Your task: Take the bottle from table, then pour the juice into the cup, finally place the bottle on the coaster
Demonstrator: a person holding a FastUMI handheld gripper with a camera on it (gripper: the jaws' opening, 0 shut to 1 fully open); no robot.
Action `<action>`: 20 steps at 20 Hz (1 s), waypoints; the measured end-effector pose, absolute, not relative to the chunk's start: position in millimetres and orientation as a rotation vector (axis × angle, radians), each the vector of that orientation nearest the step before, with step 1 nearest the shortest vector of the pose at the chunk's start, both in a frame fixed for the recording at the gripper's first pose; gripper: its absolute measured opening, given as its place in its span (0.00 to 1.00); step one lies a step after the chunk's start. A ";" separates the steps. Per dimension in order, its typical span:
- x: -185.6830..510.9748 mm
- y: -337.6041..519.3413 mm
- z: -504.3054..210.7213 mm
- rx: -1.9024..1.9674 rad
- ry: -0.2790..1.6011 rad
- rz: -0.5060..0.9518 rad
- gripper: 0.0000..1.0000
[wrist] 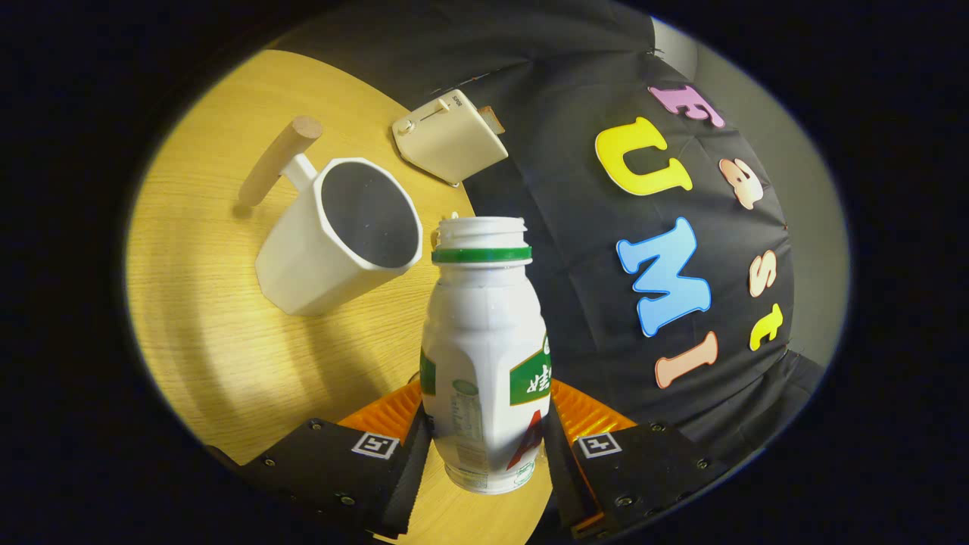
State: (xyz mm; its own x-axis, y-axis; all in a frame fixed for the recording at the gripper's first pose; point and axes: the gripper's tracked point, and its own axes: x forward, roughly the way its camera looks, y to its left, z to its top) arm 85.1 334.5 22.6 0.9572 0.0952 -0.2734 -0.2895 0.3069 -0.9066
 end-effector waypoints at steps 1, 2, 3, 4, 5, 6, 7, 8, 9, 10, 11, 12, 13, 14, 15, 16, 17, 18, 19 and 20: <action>85.6 335.9 23.2 -1.247 0.175 0.255 0.71; 85.1 336.1 24.8 -1.260 0.171 0.251 0.71; 85.7 336.3 25.6 -1.271 0.166 0.248 0.71; 85.4 337.3 26.2 -1.281 0.166 0.249 0.71; 85.6 336.3 26.0 -1.291 0.166 0.247 0.71; 85.8 336.6 27.0 -1.302 0.163 0.245 0.71; 86.0 336.7 28.0 -1.315 0.160 0.241 0.71; 86.4 336.4 29.2 -1.332 0.155 0.237 0.71; 87.3 336.7 31.4 -1.352 0.148 0.232 0.71; 87.9 337.2 34.0 -1.373 0.139 0.225 0.71; 88.9 337.0 35.9 -1.395 0.132 0.220 0.71; 90.4 336.9 37.9 -1.413 0.125 0.216 0.71; 89.6 338.2 39.2 -1.431 0.118 0.211 0.71; 89.9 338.6 40.6 -1.448 0.111 0.208 0.71; 90.8 338.5 42.3 -1.463 0.104 0.204 0.71; 90.3 338.5 43.8 -1.478 0.101 0.201 0.71; 90.4 339.5 45.4 -1.489 0.097 0.197 0.71; 90.9 340.2 45.7 -1.499 0.095 0.197 0.71; 91.5 341.0 46.0 -1.511 0.095 0.197 0.71; 91.0 341.6 47.2 -1.527 0.095 0.194 0.71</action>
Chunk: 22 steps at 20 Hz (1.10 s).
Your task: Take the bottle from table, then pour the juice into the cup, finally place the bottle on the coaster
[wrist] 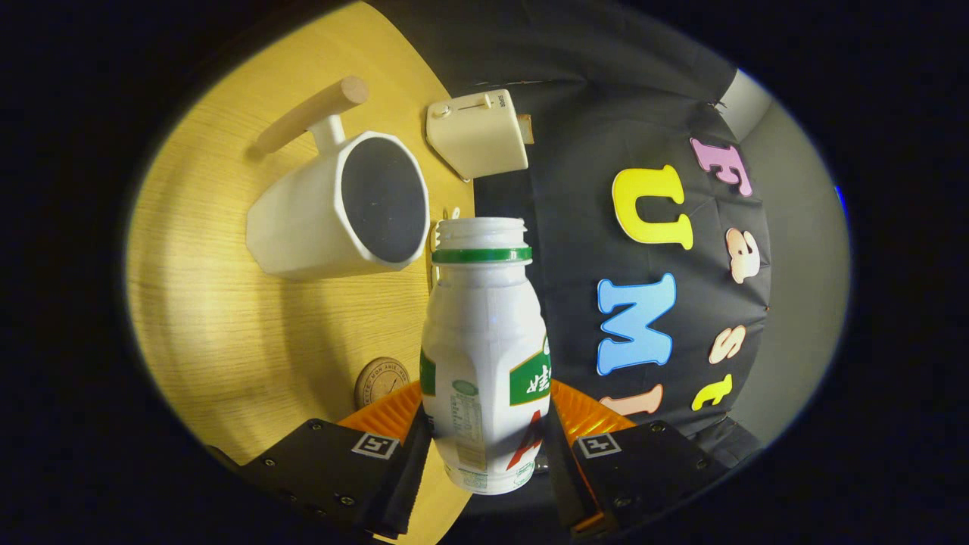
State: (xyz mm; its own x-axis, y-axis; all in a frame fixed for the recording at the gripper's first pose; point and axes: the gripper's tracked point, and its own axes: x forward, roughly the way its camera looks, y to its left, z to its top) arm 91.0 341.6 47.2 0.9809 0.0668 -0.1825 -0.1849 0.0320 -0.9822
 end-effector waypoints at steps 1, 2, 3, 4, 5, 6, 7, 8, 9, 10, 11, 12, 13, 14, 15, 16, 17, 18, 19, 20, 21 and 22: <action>91.4 340.5 47.6 -1.543 0.093 0.191 0.71; 91.1 340.5 49.3 -1.557 0.089 0.187 0.71; 91.7 340.5 49.9 -1.568 0.087 0.185 0.71; 91.8 341.0 51.9 -1.580 0.084 0.184 0.71; 92.7 340.8 53.1 -1.592 0.081 0.180 0.71; 92.1 341.4 55.0 -1.604 0.077 0.178 0.71; 92.3 341.7 56.6 -1.616 0.073 0.174 0.71; 91.9 341.8 58.6 -1.624 0.069 0.171 0.71; 91.9 343.5 59.2 -1.631 0.067 0.171 0.71; 91.4 343.7 60.3 -1.638 0.066 0.170 0.71; 92.6 343.7 61.7 -1.647 0.064 0.170 0.71; 92.3 343.8 62.2 -1.656 0.064 0.168 0.71; 93.4 345.3 63.0 -1.663 0.063 0.170 0.71; 93.2 345.1 63.5 -1.667 0.063 0.169 0.71; 93.2 344.4 63.4 -1.674 0.062 0.168 0.71; 94.4 345.0 64.3 -1.682 0.061 0.166 0.71; 94.9 345.0 65.2 -1.692 0.061 0.164 0.71; 94.7 344.3 66.1 -1.699 0.059 0.162 0.71; 95.0 344.9 66.4 -1.705 0.061 0.161 0.71; 95.4 345.1 67.2 -1.708 0.060 0.160 0.71; 95.8 345.3 67.2 -1.713 0.060 0.160 0.71; 96.0 345.4 67.7 -1.717 0.059 0.159 0.71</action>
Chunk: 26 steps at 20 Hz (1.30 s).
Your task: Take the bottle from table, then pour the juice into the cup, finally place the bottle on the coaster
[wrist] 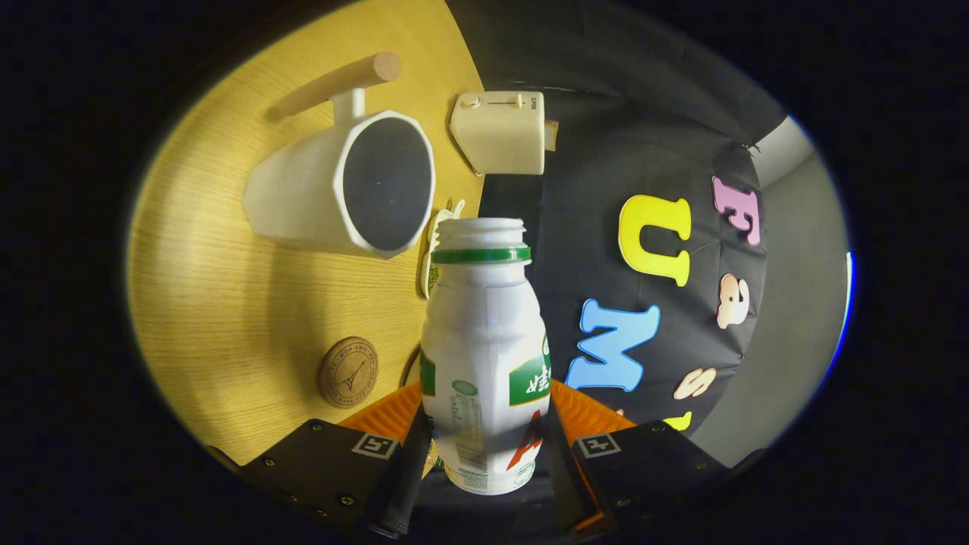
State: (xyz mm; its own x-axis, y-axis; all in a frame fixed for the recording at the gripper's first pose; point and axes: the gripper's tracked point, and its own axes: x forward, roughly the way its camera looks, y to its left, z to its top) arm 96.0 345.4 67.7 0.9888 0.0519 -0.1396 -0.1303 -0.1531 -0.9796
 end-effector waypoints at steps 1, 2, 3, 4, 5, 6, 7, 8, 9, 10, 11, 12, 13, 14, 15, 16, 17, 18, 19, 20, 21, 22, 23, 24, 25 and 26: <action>96.6 345.5 67.4 -1.723 0.059 0.161 0.71; 97.3 346.5 68.5 -1.729 0.058 0.160 0.70; 98.3 347.0 68.7 -1.733 0.057 0.159 0.71; 97.7 347.1 68.8 -1.735 0.056 0.159 0.71; 97.8 346.9 69.6 -1.736 0.056 0.159 0.71; 97.4 347.3 70.4 -1.740 0.056 0.159 0.71; 98.1 346.5 70.5 -1.744 0.056 0.157 0.71; 97.7 345.6 71.3 -1.747 0.057 0.154 0.70; 98.6 345.8 71.5 -1.748 0.056 0.155 0.71; 99.1 346.0 72.2 -1.751 0.056 0.156 0.70; 98.8 346.5 72.0 -1.755 0.053 0.155 0.70; 98.5 347.1 72.9 -1.759 0.053 0.152 0.70; 99.4 348.2 73.7 -1.762 0.051 0.153 0.70; 99.1 349.9 74.9 -1.765 0.047 0.151 0.71; 99.3 350.7 76.4 -1.769 0.042 0.151 0.71; 98.8 350.8 77.2 -1.774 0.041 0.149 0.71; 98.8 351.1 77.9 -1.776 0.038 0.149 0.70; 98.5 351.7 77.9 -1.778 0.040 0.148 0.71; 100.1 352.5 78.5 -1.785 0.038 0.149 0.71; 100.3 353.9 79.8 -1.787 0.032 0.146 0.71; 100.0 353.1 77.9 -1.786 0.034 0.148 0.71; 100.0 352.5 77.1 -1.790 0.035 0.148 0.71; 100.6 352.8 78.0 -1.796 0.036 0.149 0.70; 101.2 353.9 78.3 -1.798 0.035 0.150 0.70; 101.0 352.4 77.9 -1.800 0.037 0.150 0.70; 101.4 352.4 76.8 -1.800 0.035 0.149 0.71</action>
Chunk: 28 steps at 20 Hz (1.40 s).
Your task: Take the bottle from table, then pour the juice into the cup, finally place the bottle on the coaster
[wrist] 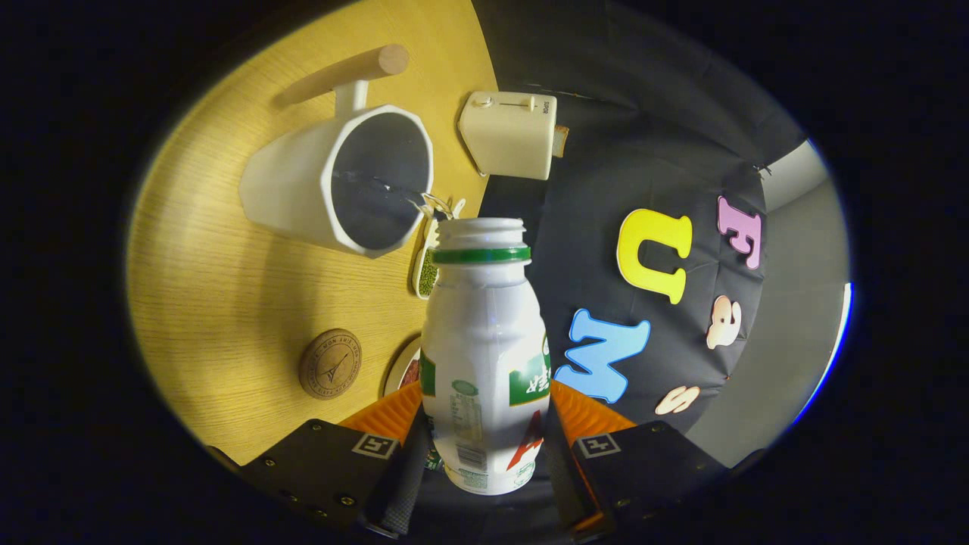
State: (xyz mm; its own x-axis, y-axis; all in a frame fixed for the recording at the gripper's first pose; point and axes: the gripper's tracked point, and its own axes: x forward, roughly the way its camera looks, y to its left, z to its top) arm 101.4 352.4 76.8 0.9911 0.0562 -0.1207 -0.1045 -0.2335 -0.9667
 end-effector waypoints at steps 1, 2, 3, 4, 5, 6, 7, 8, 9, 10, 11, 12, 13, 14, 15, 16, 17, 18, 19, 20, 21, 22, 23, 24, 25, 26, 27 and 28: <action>102.3 352.8 75.4 -1.803 0.037 0.151 0.71; 103.1 352.8 74.9 -1.809 0.040 0.150 0.70; 103.4 352.9 74.1 -1.814 0.039 0.153 0.70; 103.3 352.8 73.8 -1.817 0.040 0.156 0.71; 104.3 353.7 73.8 -1.820 0.040 0.158 0.71; 103.6 352.8 73.8 -1.823 0.043 0.157 0.71; 104.1 352.7 73.3 -1.830 0.039 0.157 0.71; 103.4 351.7 74.3 -1.836 0.041 0.158 0.71; 103.9 353.1 74.7 -1.844 0.039 0.162 0.71; 104.1 354.0 76.6 -1.850 0.033 0.160 0.71; 104.1 353.6 77.4 -1.853 0.030 0.156 0.71; 103.8 353.4 77.4 -1.850 0.030 0.154 0.70; 104.3 353.5 77.0 -1.853 0.031 0.155 0.70; 104.4 354.0 78.4 -1.858 0.024 0.151 0.70; 105.0 353.4 79.8 -1.865 0.026 0.148 0.71; 104.6 353.1 80.1 -1.868 0.028 0.147 0.70; 104.9 353.4 80.6 -1.870 0.027 0.146 0.71; 105.1 353.1 81.5 -1.876 0.028 0.144 0.71; 104.9 354.0 82.5 -1.876 0.024 0.142 0.71; 105.1 354.1 81.6 -1.875 0.025 0.144 0.71; 104.3 354.7 81.8 -1.879 0.025 0.144 0.71; 103.1 355.5 83.6 -1.886 0.020 0.143 0.71; 103.5 357.2 84.4 -1.892 0.010 0.143 0.70; 103.7 358.3 84.6 -1.898 0.008 0.144 0.71; 103.9 357.5 86.0 -1.904 0.008 0.140 0.71; 103.1 358.1 87.3 -1.910 0.004 0.138 0.71; 104.1 358.5 87.6 -1.911 -0.002 0.137 0.71; 104.0 359.0 86.4 -1.912 0.001 0.140 0.71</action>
